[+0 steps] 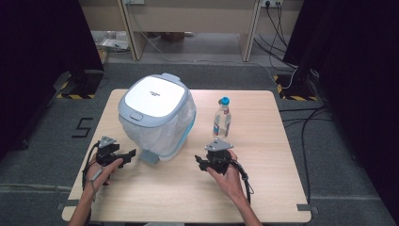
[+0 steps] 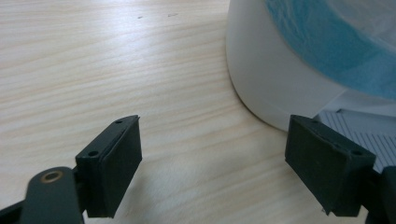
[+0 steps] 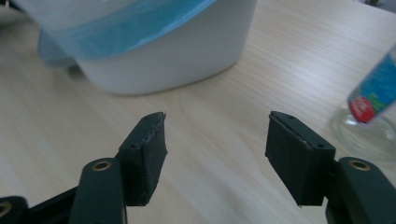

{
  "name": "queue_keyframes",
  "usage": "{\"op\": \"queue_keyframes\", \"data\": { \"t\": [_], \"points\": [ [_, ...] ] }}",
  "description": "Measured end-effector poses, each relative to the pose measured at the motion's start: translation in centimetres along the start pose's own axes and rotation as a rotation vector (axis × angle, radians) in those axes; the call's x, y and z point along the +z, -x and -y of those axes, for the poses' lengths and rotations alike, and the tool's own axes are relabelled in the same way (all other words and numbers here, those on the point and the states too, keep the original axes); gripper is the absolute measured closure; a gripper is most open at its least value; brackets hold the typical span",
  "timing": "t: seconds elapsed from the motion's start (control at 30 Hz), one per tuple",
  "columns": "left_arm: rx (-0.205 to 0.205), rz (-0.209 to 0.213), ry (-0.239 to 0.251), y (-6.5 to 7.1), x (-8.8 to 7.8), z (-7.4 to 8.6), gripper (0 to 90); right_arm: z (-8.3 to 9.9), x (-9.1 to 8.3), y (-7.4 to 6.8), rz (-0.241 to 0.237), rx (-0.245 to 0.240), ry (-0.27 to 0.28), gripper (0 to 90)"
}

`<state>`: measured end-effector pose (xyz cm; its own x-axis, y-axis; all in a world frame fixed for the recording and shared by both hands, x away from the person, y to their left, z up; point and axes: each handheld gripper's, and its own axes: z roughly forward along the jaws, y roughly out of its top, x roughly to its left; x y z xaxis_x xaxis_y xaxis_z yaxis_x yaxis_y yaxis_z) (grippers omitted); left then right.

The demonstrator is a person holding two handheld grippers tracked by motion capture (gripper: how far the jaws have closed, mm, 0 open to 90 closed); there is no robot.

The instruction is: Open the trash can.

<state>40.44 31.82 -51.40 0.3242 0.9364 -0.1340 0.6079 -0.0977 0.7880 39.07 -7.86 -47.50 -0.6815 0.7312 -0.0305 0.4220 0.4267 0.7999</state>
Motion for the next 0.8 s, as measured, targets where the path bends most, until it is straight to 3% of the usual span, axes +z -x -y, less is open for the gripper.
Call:
{"op": "queue_keyframes", "data": {
  "t": [0.03, 0.07, 0.1, 0.2, 0.3, 0.4, 0.47, 0.6, 0.67, 0.8],
  "points": [
    [-0.004, 0.002, -0.006, 0.1, 0.2, -0.1, 18.1, -0.2, 0.7, 0.0, 0.001, 0.022, 0.001, 39.3],
    [-0.003, 0.005, -0.009, 0.3, 0.4, -0.1, 18.1, -0.6, 2.1, 0.0, 0.033, 0.02, -0.027, 39.5],
    [-0.001, 0.012, -0.011, 0.5, 0.6, -0.2, 18.1, -0.6, 2.1, 0.0, 0.033, 0.02, -0.027, 39.5],
    [0.022, 0.011, -0.035, 1.0, 1.1, -0.1, 18.6, -1.1, 4.2, 0.0, 0.033, 0.059, -0.015, 41.0],
    [0.005, 0.022, -0.03, 0.9, 1.2, 0.0, 20.3, -1.5, 6.1, 0.0, 0.047, 0.06, -0.027, 40.8],
    [0.011, 0.017, -0.033, 1.1, 1.1, 0.0, 21.6, -2.0, 6.9, 0.0, 0.041, 0.069, -0.011, 40.8],
    [0.024, 0.012, -0.032, 1.5, 0.8, 0.0, 28.1, -2.8, 7.8, -0.1, 0.036, 0.075, 0.001, 41.2],
    [0.037, 0.007, -0.044, 2.0, 0.7, 0.0, 31.2, -3.2, 8.0, 0.0, 0.059, 0.06, -0.002, 41.2],
    [0.039, 0.014, -0.047, 2.2, 0.7, 0.0, 33.0, -3.3, 8.2, 0.2, 0.051, 0.08, -0.001, 41.1],
    [0.028, 0.026, -0.041, 2.6, 0.6, 0.2, 36.0, -3.9, 8.6, 1.0, 0.046, 0.041, -0.01, 41.1]
  ]
}}
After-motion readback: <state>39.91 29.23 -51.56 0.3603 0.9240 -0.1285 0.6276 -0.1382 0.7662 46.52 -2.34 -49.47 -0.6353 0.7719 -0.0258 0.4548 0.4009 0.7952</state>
